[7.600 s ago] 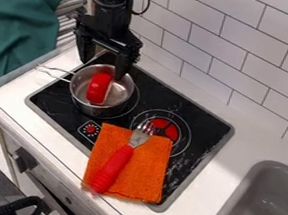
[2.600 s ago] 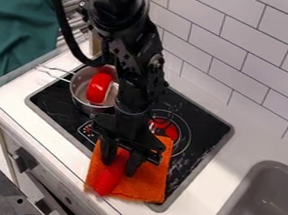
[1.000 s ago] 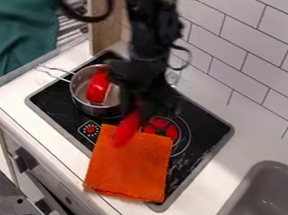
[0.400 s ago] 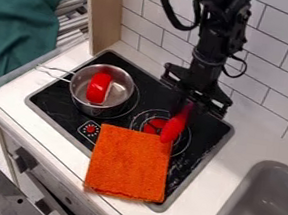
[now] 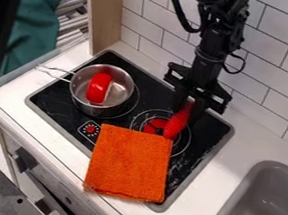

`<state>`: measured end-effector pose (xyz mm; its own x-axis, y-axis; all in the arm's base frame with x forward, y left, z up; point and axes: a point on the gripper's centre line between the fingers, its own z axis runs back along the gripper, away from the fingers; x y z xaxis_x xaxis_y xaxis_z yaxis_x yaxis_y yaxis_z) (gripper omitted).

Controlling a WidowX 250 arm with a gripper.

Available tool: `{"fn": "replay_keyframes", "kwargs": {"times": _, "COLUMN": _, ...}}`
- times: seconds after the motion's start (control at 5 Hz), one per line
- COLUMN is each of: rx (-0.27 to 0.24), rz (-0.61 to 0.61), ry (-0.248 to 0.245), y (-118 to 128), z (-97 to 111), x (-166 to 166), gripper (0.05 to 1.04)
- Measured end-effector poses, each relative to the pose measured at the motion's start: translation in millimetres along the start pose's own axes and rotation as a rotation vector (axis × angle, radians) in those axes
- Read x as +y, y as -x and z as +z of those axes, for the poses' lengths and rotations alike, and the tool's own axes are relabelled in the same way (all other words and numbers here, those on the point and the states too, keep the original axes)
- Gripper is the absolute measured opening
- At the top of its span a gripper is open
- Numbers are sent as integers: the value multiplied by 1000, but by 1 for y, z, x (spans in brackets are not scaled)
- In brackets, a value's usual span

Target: Deplacer la fourchette au dessous de l objet orange

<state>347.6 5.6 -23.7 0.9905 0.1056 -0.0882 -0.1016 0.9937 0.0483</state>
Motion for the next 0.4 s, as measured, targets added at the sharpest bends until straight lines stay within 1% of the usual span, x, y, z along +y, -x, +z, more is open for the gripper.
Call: {"fn": "replay_keyframes", "kwargs": {"times": 0.4, "rx": 41, "rz": -11, "ry": -5, "y": -13, "z": -9, "x": -2, "gripper": 315}}
